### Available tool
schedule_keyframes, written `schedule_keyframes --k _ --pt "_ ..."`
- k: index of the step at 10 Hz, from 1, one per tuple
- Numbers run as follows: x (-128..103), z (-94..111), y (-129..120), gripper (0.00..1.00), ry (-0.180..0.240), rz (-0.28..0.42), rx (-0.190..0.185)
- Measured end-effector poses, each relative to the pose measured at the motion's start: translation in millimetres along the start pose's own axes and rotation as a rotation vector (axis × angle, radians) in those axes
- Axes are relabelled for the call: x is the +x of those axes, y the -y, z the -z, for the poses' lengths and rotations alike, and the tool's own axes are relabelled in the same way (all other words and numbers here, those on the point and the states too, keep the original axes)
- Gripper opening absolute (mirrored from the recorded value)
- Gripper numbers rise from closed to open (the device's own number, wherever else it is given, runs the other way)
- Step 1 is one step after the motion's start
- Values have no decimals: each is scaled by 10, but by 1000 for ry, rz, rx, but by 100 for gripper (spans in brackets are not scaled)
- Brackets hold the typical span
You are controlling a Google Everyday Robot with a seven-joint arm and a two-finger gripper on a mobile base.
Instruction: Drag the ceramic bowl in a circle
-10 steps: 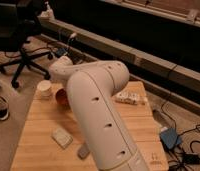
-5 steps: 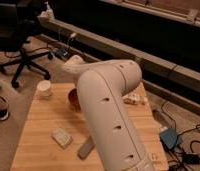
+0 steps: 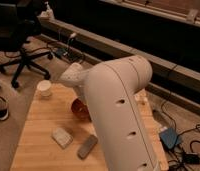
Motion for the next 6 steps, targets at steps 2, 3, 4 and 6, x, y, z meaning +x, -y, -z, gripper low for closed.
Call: schedule_keyframes --k 2,3,4,6 --pt "229 33 -377 0 -16 127 -2" --pt "322 85 -640 0 -16 207 -10" --pt "332 177 -896 0 0 272 -29" --pt "198 455 -1462 0 62 392 -72"
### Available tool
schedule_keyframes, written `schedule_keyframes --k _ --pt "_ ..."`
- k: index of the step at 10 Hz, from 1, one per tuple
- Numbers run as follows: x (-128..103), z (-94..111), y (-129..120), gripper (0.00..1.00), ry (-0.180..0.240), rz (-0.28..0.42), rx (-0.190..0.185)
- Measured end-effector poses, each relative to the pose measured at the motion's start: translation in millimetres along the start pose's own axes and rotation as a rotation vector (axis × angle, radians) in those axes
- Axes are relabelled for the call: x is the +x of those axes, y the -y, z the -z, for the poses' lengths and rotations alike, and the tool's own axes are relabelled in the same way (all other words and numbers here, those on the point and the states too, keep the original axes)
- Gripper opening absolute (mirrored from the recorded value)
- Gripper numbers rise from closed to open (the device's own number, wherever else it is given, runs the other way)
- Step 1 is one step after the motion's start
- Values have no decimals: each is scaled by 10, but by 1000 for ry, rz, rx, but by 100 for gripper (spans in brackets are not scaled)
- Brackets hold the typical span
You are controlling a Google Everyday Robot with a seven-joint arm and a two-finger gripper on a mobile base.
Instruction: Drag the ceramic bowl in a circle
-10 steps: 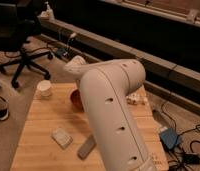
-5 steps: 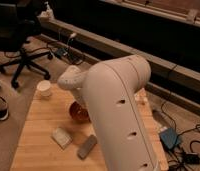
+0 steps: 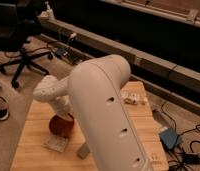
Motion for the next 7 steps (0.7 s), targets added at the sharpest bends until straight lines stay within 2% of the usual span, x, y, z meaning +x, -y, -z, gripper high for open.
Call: schedule_keyframes --k 1,3,4,5,7 --pt "-216 108 -123 0 33 30 -10" --pt "-598 195 -63 0 78 38 5" --pt "-812 174 55 0 89 26 19" --pt "-923 128 167 0 90 7 29" --pt "-1125 -7 582 0 83 -72 56"
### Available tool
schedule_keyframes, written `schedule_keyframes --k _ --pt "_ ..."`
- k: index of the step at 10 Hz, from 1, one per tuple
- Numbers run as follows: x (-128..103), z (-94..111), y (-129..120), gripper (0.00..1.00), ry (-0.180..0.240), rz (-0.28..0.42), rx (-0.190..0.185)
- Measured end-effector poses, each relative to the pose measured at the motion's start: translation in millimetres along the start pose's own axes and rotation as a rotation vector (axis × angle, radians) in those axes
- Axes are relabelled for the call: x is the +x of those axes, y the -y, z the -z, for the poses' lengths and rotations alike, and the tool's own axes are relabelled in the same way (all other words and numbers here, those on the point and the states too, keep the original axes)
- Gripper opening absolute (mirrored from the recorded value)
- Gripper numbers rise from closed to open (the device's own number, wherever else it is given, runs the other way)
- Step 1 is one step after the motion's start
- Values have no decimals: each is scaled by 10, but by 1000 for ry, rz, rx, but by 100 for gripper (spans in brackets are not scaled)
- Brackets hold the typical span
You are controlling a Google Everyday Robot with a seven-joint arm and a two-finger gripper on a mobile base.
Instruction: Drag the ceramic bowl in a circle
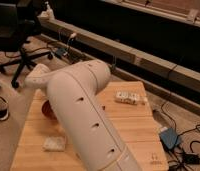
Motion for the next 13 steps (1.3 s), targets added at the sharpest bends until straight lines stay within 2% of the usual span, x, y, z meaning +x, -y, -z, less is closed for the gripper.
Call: schedule_keyframes --k 2,4,6,8,9,10,11,13 --pt "-59 -172 477 0 -25 -102 22" --pt "56 -310 1018 0 -61 -220 44" --pt "371 -392 1522 0 -110 -314 74" --pt "786 -415 1852 0 -159 -369 103" --pt "1042 -428 1931 0 -187 -378 111" --pt "1307 -460 1840 0 -219 -354 110" --pt "1497 -484 1657 0 -244 -313 97" --pt "1706 -447 1227 0 -260 -210 71"
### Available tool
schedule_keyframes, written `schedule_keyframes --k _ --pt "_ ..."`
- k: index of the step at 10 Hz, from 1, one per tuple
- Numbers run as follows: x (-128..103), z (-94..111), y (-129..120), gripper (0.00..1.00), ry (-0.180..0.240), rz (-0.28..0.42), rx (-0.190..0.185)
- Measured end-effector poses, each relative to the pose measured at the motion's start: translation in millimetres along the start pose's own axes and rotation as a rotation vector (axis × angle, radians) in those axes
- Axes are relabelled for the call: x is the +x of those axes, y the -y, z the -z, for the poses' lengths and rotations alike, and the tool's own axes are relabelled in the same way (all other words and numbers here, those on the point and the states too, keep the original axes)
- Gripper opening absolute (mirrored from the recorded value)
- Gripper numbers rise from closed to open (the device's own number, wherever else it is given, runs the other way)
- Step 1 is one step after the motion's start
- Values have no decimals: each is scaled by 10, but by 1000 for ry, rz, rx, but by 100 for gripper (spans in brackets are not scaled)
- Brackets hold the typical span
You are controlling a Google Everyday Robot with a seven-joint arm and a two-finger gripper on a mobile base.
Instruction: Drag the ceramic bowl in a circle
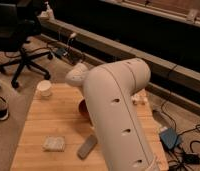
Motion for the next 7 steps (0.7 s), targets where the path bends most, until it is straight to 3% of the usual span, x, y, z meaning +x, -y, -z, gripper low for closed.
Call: schedule_keyframes --k 2,3,4,6,7 --pt "142 198 -596 0 39 156 -34" --pt "194 382 -1008 0 78 267 -53" --pt "208 522 -1260 0 104 334 -64" --pt "104 839 -1818 0 171 473 -83" --pt "-20 939 -2006 0 196 506 -94"
